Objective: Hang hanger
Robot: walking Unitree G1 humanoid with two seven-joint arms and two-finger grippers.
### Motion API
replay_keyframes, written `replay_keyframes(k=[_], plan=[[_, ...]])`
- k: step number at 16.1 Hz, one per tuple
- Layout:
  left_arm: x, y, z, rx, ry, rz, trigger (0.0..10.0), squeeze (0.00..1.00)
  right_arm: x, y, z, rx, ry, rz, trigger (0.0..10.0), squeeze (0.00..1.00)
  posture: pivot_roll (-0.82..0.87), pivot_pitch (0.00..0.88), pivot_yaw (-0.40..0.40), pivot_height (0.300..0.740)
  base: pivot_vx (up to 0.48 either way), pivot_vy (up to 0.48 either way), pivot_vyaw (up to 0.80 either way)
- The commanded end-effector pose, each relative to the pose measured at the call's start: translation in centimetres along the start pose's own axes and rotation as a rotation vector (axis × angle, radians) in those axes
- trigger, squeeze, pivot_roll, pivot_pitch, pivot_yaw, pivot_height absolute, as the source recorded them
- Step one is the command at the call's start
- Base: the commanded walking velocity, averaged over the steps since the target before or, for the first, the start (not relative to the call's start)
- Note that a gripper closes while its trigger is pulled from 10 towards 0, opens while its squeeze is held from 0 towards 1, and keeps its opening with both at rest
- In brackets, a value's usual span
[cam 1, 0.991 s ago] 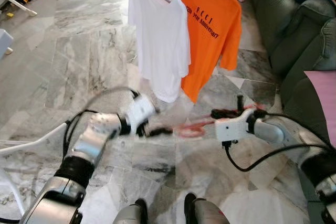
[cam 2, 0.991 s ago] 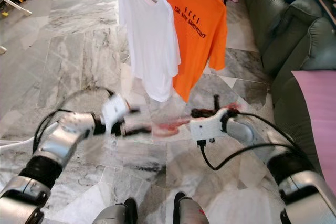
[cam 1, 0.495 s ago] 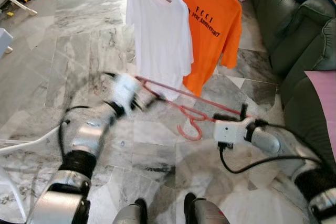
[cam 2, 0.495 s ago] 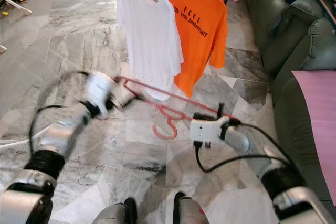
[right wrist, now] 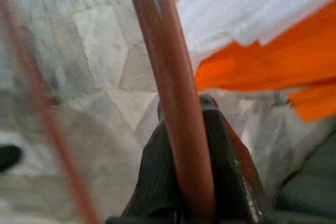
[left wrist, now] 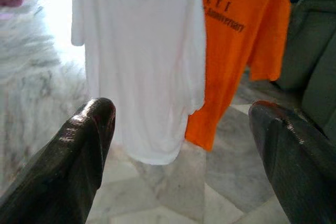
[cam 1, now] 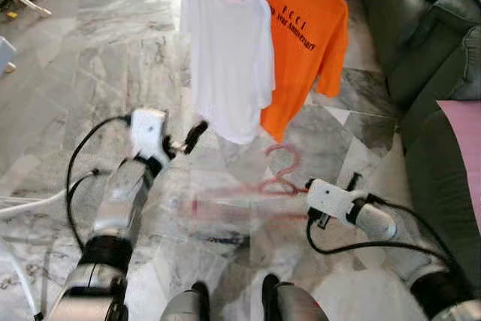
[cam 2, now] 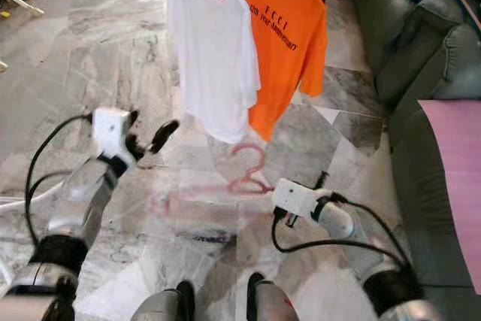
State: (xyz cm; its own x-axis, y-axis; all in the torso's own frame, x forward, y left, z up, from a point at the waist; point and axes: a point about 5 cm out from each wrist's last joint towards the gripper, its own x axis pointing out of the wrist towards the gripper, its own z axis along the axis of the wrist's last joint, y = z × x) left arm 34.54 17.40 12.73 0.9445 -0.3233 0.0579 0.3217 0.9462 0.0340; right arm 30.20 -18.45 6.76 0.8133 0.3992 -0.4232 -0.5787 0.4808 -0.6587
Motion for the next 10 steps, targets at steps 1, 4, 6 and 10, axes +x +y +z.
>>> replay_keyframes(k=[1, 4, 6, 10], plan=[[-0.7, 0.6, -0.2, -0.01, 0.003, 0.043, 10.0, 1.0, -0.2, 0.2, -0.1, 0.103, 0.006, -0.045, 0.0, 0.0, -0.05, 0.241, 0.016, 0.74, 0.0, 0.0, 0.0], [-1.7, 0.6, -1.6, 0.015, 0.05, 0.135, 10.0, 1.0, -0.4, 0.2, -0.3, 0.474, 0.046, -0.236, 0.0, 0.0, -0.05, 0.245, 0.012, 0.74, 0.0, 0.0, 0.0], [-2.0, -0.2, -2.4, 0.005, 0.08, 0.141, 10.0, 0.98, -0.4, 0.0, 0.0, 0.674, 0.05, -0.343, 0.0, 0.0, -0.06, 0.245, 0.009, 0.74, 0.0, 0.0, 0.0], [-2.8, -2.8, -4.5, -0.104, 0.148, 0.144, 10.0, 0.0, -0.6, -0.6, 1.2, 0.88, 0.085, -0.509, 10.0, 0.0, -0.08, 0.234, -0.004, 0.74, 0.0, 0.0, 0.0]])
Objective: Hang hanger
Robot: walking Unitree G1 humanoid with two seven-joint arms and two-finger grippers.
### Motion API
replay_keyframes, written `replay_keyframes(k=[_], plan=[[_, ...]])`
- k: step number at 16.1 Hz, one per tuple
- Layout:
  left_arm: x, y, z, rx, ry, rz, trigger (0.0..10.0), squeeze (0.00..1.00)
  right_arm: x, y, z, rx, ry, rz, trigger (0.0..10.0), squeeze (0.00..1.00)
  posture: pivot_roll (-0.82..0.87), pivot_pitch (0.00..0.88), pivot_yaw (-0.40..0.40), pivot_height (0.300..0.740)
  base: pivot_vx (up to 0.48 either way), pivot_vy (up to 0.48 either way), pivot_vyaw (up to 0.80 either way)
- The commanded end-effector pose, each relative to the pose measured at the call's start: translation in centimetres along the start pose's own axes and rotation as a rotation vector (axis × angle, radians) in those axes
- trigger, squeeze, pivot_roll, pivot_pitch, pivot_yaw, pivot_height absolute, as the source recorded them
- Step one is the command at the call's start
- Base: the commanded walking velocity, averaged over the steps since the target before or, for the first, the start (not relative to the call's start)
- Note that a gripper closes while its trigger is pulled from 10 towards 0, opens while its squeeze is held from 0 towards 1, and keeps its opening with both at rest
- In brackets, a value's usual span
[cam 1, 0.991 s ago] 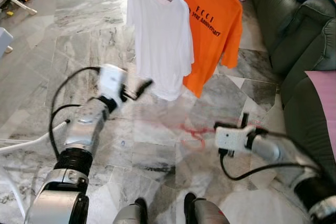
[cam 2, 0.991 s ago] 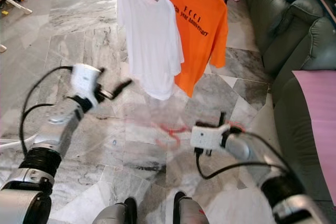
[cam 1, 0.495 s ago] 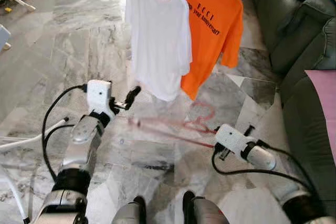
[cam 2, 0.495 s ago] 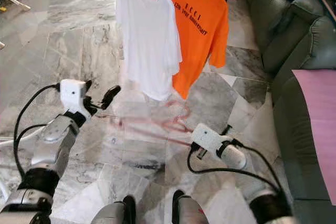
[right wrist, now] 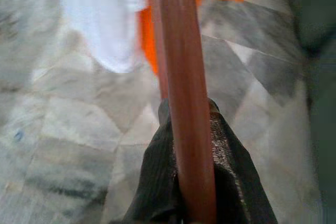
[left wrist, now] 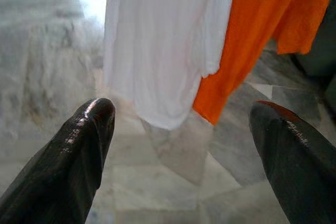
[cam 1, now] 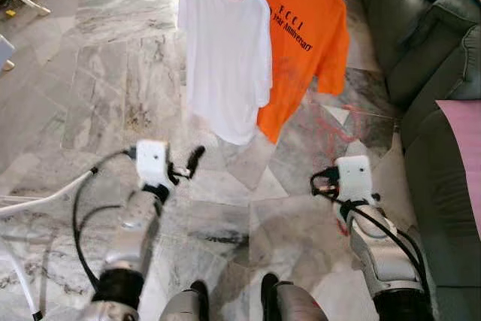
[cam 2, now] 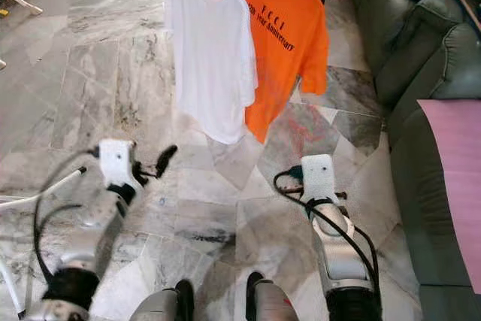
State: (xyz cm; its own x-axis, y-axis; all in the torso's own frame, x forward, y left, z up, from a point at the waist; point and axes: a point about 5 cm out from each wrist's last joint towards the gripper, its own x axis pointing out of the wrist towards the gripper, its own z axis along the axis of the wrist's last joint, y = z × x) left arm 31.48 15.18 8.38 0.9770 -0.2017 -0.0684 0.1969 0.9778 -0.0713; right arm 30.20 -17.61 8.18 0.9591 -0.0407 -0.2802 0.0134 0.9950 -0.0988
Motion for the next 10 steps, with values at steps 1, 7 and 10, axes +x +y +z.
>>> replay_keyframes(k=[1, 7, 10], plan=[[-0.6, -0.3, -0.9, -0.008, 0.04, -0.004, 10.0, 0.0, -0.2, -0.4, 0.1, 0.028, 0.014, -0.051, 10.0, 0.0, -0.09, 0.23, -0.007, 0.74, 0.0, 0.0, 0.0], [-1.5, -2.5, -2.6, -0.077, 0.102, -0.092, 10.0, 0.0, -0.7, -0.6, 0.2, 0.057, 0.055, -0.132, 10.0, 0.0, -0.1, 0.214, -0.023, 0.74, 0.164, 0.0, -0.15], [-1.3, -2.7, -2.5, -0.077, 0.101, -0.112, 10.0, 0.0, -0.7, -0.7, 0.2, 0.052, 0.059, -0.142, 10.0, 0.0, -0.11, 0.211, -0.019, 0.74, 0.423, 0.0, -0.7]])
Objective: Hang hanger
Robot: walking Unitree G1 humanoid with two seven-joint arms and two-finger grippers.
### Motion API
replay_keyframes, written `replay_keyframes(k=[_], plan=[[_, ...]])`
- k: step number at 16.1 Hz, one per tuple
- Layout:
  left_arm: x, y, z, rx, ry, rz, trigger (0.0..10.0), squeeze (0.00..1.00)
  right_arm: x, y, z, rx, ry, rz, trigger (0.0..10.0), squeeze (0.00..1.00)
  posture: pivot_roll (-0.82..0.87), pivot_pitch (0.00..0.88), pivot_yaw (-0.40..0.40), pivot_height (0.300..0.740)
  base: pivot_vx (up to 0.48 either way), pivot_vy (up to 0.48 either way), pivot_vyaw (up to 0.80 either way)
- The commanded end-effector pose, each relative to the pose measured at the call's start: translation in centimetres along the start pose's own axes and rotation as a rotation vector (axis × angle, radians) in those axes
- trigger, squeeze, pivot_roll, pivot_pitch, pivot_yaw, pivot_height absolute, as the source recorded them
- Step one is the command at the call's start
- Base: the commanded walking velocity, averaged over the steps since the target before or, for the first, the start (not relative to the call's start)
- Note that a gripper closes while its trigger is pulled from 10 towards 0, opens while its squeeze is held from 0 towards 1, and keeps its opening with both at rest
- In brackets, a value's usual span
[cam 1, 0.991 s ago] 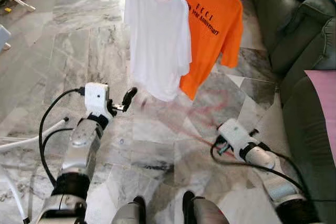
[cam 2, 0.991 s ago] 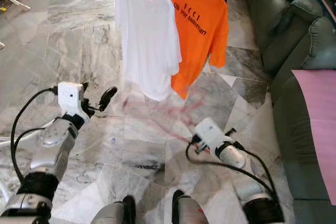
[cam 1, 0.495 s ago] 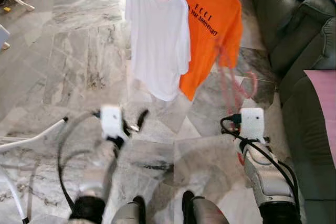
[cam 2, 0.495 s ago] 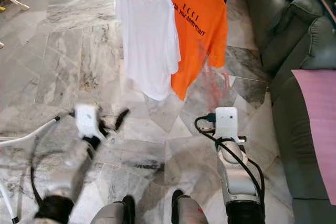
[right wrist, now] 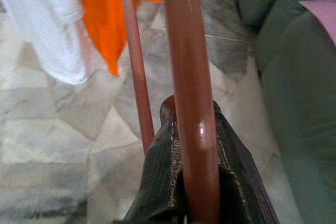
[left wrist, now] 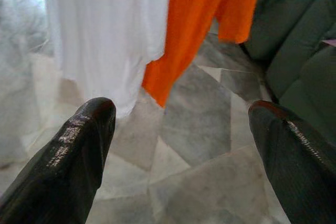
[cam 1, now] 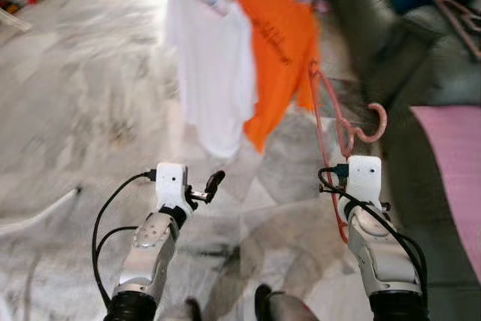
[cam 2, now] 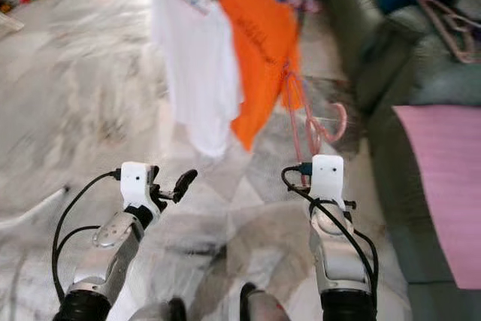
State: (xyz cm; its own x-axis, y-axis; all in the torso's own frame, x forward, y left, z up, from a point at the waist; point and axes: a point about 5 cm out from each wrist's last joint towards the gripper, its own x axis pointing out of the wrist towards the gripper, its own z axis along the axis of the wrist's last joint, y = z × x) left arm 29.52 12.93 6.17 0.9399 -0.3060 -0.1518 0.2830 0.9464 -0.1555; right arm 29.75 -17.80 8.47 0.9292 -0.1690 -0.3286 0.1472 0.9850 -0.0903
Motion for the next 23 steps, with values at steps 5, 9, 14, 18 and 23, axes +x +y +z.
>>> replay_keyframes(k=[5, 9, 14, 18, 23], plan=[[0.1, -0.3, 0.1, -0.003, 0.006, -0.02, 10.0, 0.0, -0.2, -0.5, 0.2, 0.004, -0.005, -0.019, 10.0, 0.0, -0.11, 0.211, -0.017, 0.74, 0.472, 0.0, -0.76], [0.1, -0.3, 0.1, -0.003, 0.006, -0.02, 10.0, 0.0, -0.2, -0.5, 0.2, 0.004, -0.005, -0.019, 10.0, 0.0, -0.11, 0.211, -0.017, 0.74, 0.472, 0.0, -0.76], [0.1, -0.3, 0.1, -0.003, 0.006, -0.02, 10.0, 0.0, -0.2, -0.5, 0.2, 0.004, -0.005, -0.019, 10.0, 0.0, -0.11, 0.211, -0.017, 0.74, 0.472, 0.0, -0.76], [1.0, -1.5, 0.1, -0.012, 0.022, -0.049, 10.0, 0.0, 0.1, -2.0, 0.8, -0.037, -0.008, 0.005, 10.0, 0.0, -0.12, 0.189, -0.026, 0.74, 0.354, 0.0, -0.57], [1.3, -1.5, -0.1, -0.02, 0.045, -0.015, 10.0, 0.0, 0.0, -1.0, 0.4, -0.066, 0.005, 0.098, 10.0, 0.0, -0.12, 0.191, -0.021, 0.74, 0.0, 0.065, 0.0]])
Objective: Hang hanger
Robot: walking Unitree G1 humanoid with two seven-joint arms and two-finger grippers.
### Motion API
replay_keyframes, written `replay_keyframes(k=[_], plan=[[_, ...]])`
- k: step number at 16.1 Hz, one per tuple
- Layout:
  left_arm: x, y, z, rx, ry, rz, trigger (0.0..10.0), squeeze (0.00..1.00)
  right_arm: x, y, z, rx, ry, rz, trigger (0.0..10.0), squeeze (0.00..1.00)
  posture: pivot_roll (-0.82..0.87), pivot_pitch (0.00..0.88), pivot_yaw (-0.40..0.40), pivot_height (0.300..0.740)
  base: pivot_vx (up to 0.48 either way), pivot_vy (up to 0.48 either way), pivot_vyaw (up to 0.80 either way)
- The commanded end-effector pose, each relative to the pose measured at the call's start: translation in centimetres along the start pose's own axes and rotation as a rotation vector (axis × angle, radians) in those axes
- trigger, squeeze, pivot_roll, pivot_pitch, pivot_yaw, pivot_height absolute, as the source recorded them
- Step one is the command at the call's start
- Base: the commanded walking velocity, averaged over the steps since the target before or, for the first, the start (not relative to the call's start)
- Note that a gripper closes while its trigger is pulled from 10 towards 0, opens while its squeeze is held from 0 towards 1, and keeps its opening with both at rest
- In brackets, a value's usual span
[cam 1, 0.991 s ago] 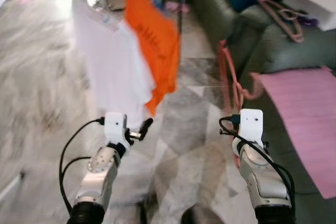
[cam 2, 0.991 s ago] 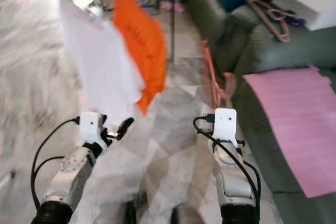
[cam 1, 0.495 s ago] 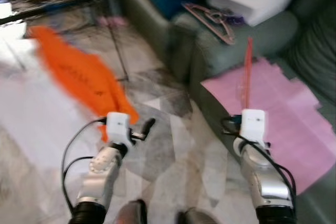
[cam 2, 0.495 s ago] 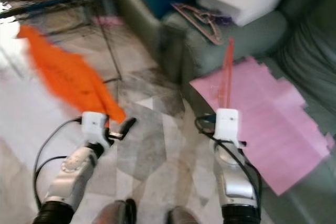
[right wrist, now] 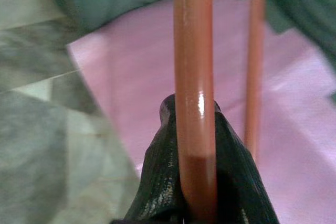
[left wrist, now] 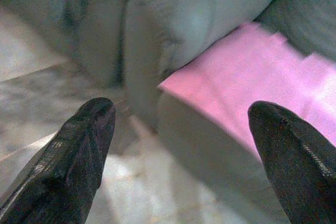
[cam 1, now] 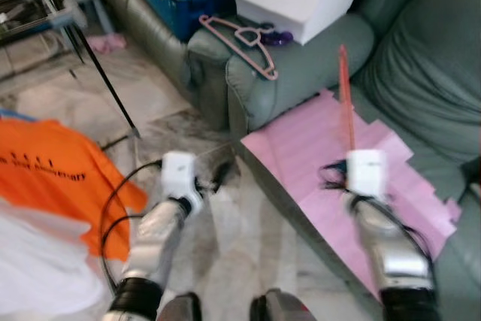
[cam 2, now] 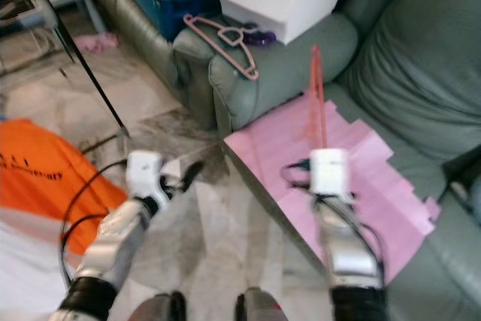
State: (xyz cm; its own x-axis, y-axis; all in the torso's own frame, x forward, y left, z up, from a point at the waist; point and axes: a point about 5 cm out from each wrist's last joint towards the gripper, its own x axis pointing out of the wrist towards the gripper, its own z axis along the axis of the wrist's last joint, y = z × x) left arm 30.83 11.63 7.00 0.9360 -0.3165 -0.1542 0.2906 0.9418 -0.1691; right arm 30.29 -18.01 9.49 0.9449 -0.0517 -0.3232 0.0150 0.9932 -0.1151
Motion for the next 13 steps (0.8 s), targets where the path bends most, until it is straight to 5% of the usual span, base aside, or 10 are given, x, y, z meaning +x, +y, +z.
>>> replay_keyframes(k=[1, 13], plan=[[-0.15, -0.5, -1.0, -0.005, 0.041, -0.004, 10.0, 0.0, -0.37, -0.44, -0.8, 0.004, 0.025, -0.001, 10.0, 0.0, -0.12, 0.195, -0.017, 0.74, 0.0, 0.356, 0.0], [0.1, -0.61, -0.82, 0.04, 0.039, -0.013, 10.0, 0.0, -0.62, -0.22, -0.32, 0.015, -0.019, 0.026, 10.0, 0.0, -0.12, 0.199, -0.001, 0.74, 0.0, 0.437, 0.0]])
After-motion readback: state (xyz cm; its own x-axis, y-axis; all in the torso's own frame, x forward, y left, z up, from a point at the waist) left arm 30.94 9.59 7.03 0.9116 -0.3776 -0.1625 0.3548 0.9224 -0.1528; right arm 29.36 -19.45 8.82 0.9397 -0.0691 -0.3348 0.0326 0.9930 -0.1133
